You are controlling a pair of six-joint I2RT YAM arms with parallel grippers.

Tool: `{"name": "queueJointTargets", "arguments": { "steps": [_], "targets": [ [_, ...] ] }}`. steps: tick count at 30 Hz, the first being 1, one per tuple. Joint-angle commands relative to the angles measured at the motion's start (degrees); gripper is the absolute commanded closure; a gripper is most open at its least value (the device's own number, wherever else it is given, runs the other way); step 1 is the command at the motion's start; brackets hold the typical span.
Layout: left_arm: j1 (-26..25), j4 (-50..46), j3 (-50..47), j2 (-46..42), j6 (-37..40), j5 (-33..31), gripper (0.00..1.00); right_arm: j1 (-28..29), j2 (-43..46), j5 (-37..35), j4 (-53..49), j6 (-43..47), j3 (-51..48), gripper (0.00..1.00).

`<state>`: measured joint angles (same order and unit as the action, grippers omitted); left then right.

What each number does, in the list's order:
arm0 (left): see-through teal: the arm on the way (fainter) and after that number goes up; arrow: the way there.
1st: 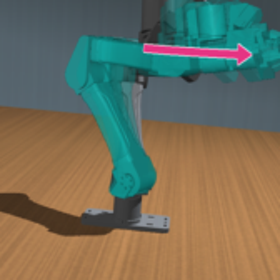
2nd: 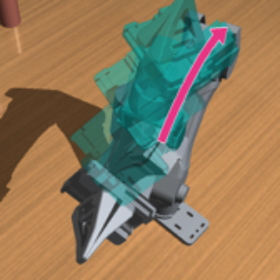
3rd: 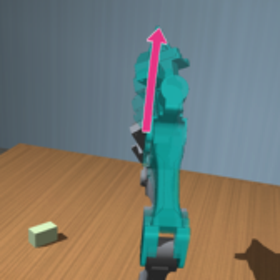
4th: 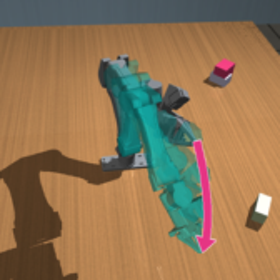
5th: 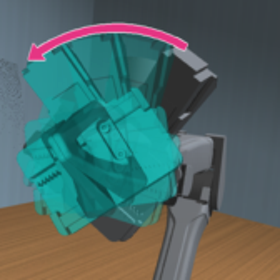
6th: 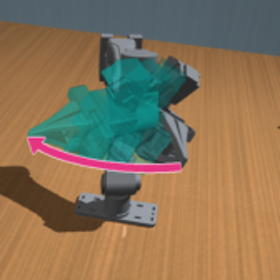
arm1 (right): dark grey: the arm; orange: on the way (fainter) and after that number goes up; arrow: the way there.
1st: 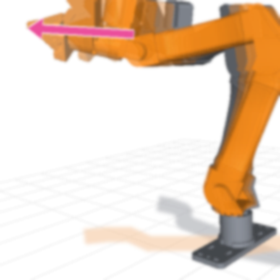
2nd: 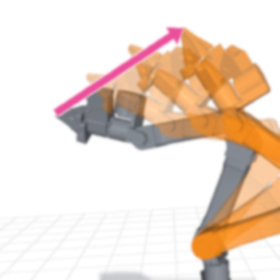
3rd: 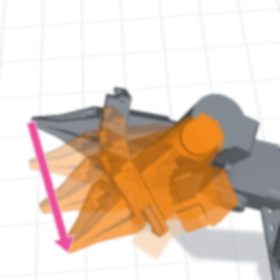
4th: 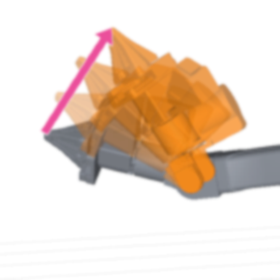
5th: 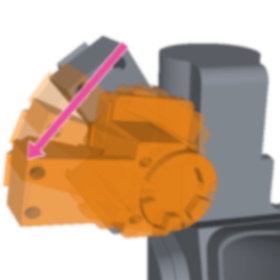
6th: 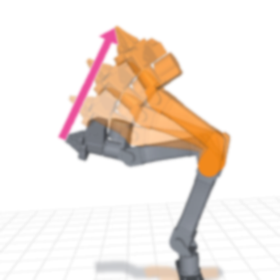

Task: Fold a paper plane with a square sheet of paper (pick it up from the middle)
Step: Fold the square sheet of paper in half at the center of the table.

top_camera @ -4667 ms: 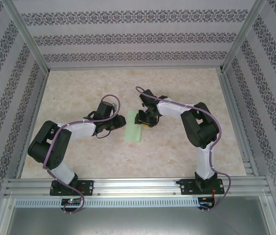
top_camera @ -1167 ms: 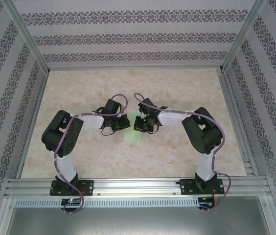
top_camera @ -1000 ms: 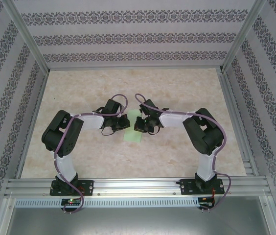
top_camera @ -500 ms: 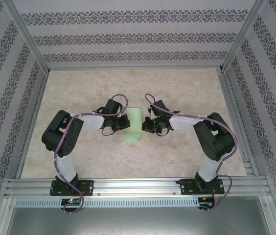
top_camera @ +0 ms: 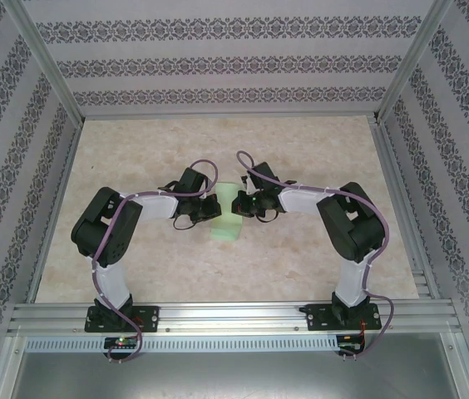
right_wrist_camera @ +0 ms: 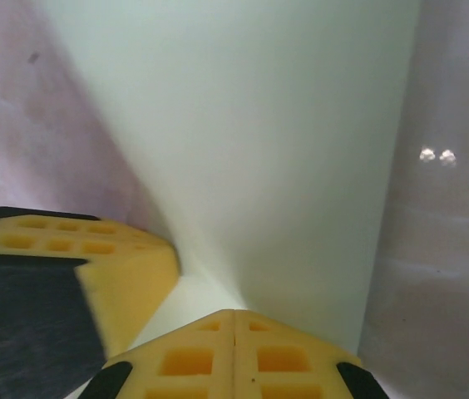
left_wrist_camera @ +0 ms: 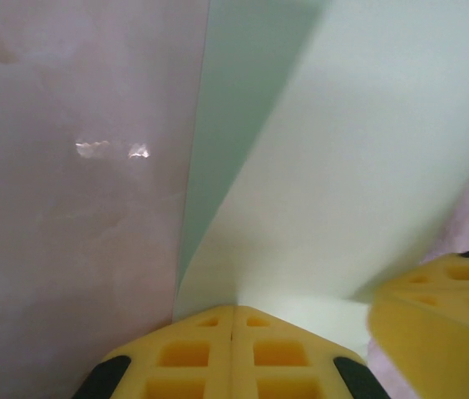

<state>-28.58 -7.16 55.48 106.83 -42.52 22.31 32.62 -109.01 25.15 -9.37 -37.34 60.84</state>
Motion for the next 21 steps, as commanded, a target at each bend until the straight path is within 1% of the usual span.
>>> {"name": "queueJointTargets", "arguments": {
  "steps": [1,5,9,13,18,21],
  "targets": [
    [-0.9,-10.5,-3.0,6.0,0.0,-7.7,0.98,0.2,-1.6,0.5,1.1,1.7,1.0,0.99],
    [-0.9,-10.6,-3.4,5.9,-0.1,-8.0,0.98,-1.5,-2.0,-1.4,1.6,1.7,-1.9,0.99],
    [-0.9,-10.9,-3.7,5.8,0.0,-8.2,0.98,-4.5,-0.5,-3.1,1.6,2.2,-4.9,0.99],
    [-0.9,-10.6,-3.6,6.0,0.3,-7.9,0.98,-6.6,1.5,-3.3,1.3,1.9,-4.6,1.0],
    [-0.9,-11.6,-2.6,5.8,0.8,-8.0,0.98,-4.7,5.8,-2.1,1.8,2.0,-0.6,1.0],
    [-0.9,-11.7,-2.3,5.9,0.8,-8.0,0.98,-3.0,4.3,-0.9,2.4,2.2,2.2,1.0]
  ]
}}
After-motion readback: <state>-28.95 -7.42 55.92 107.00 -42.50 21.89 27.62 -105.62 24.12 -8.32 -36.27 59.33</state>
